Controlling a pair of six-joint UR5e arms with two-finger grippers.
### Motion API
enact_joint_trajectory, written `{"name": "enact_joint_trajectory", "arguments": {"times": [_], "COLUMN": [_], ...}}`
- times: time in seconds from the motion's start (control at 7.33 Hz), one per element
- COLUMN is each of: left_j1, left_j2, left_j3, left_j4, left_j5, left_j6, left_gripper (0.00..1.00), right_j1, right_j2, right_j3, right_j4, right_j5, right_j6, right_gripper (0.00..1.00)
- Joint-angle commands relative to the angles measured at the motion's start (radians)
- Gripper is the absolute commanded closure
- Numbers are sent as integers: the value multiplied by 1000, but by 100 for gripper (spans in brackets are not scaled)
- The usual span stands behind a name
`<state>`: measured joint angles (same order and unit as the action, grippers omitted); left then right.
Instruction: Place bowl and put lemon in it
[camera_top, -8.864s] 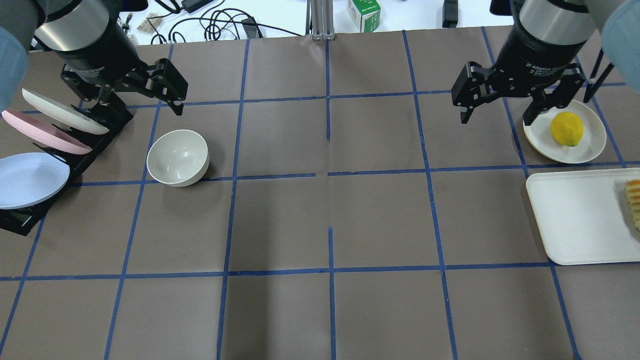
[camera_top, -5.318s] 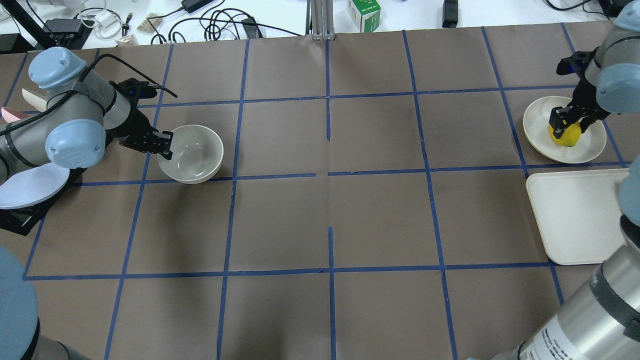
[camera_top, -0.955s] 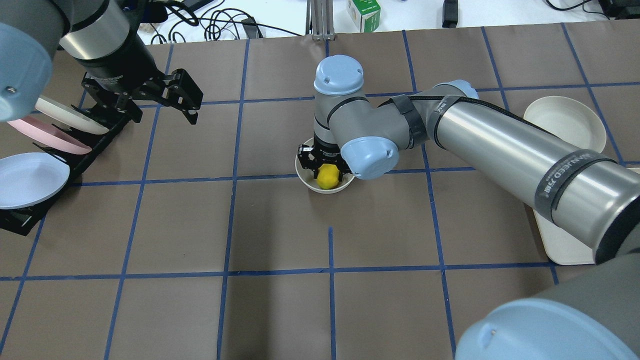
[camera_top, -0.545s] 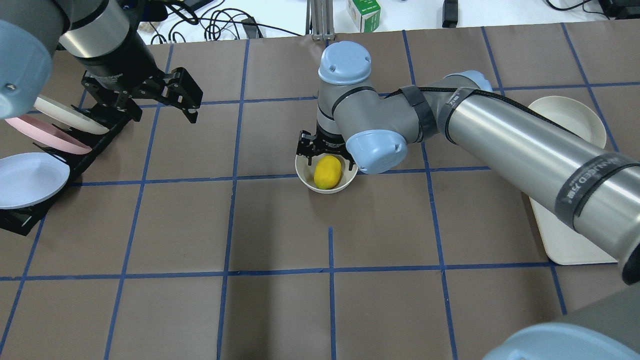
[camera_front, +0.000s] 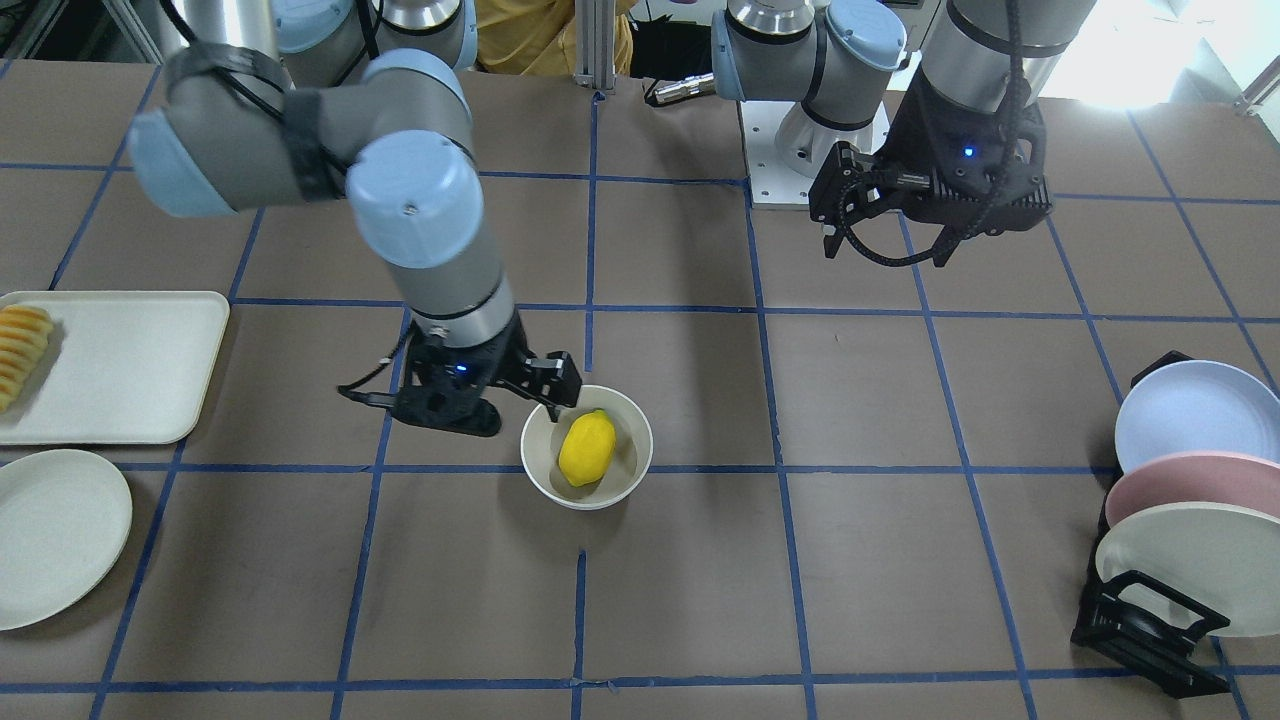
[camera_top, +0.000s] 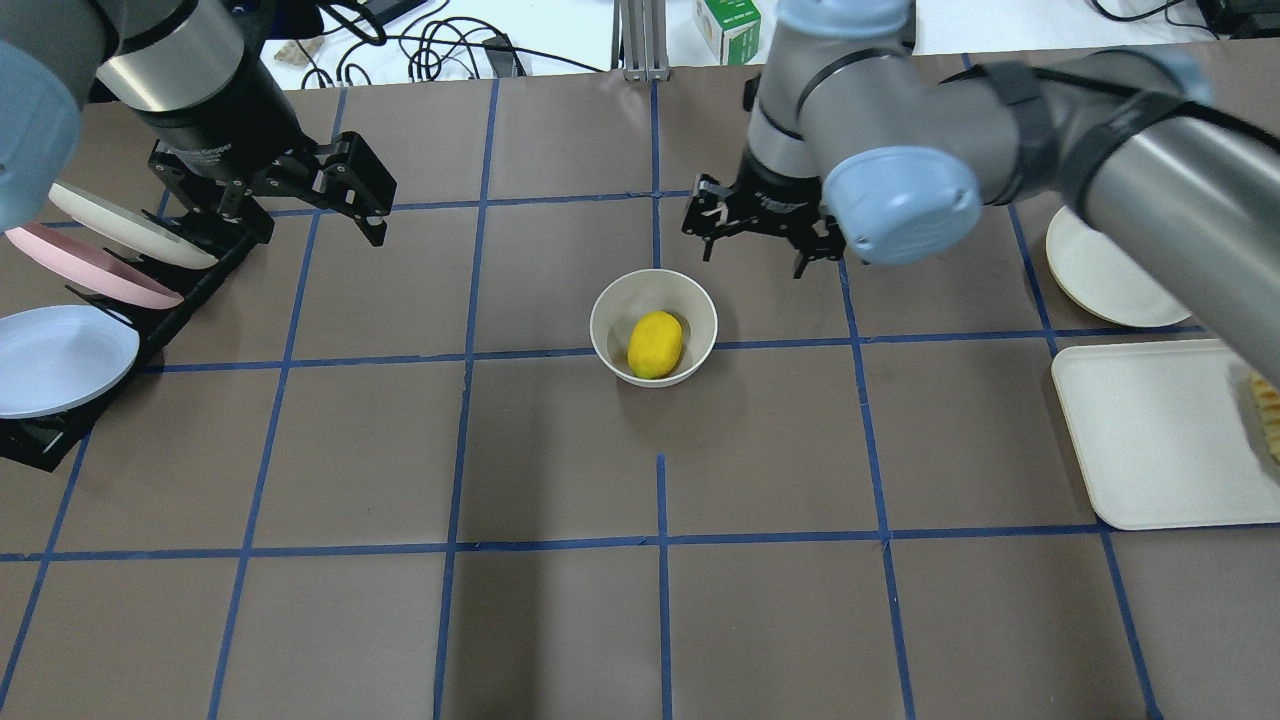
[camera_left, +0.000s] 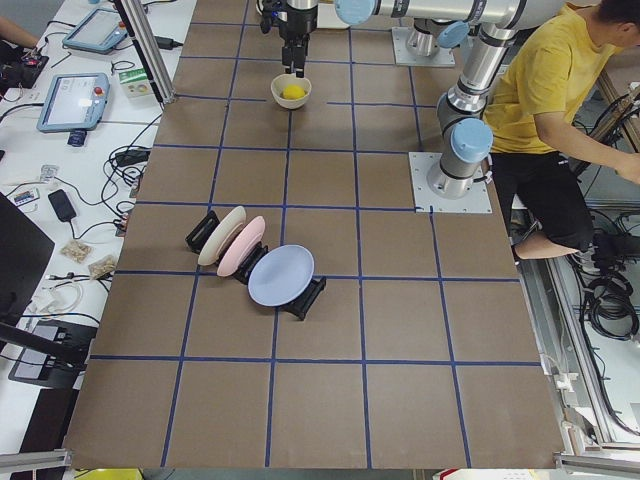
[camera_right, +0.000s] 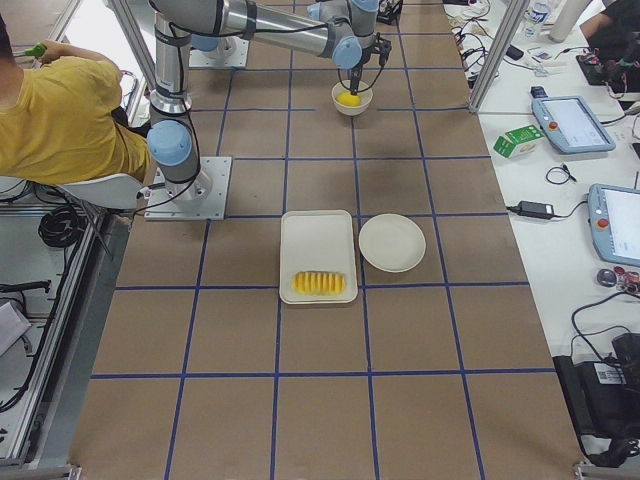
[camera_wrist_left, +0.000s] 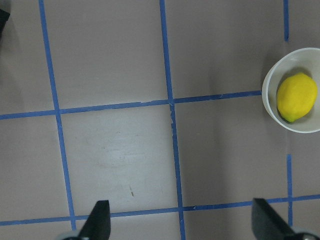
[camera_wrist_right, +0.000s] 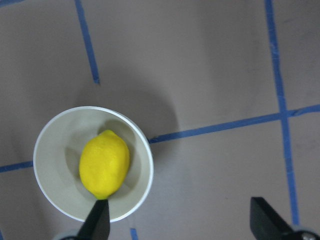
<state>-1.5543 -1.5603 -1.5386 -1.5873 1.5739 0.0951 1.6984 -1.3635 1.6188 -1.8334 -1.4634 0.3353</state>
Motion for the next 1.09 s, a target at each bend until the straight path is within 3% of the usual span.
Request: {"name": "enact_joint_trajectory", "arguments": {"times": [0.0,0.14,0.27,0.55,0.95], "left_j1": [0,-1,-1,-1,-4], "left_j2": [0,0,0,2,2], "left_j3": [-1,-1,-3,-1,-1], "left_j4": [0,0,0,0,0], "left_j5": [0,0,1,1,1], "left_j6": [0,0,0,0,0], "left_gripper": [0,0,0,0,0], "right_j1": [-146,-160,-158,-154,-152], "right_j2": [-173,-243,-258,-289,-292], "right_j3": [0,4,6,15,21], "right_j4": [190,247,278,280,280], "right_j5": [-53,-212,-218,-44,-48], "right_j6": [-96,-90,-84,-99,-98], "right_gripper": [0,0,0,0,0]}}
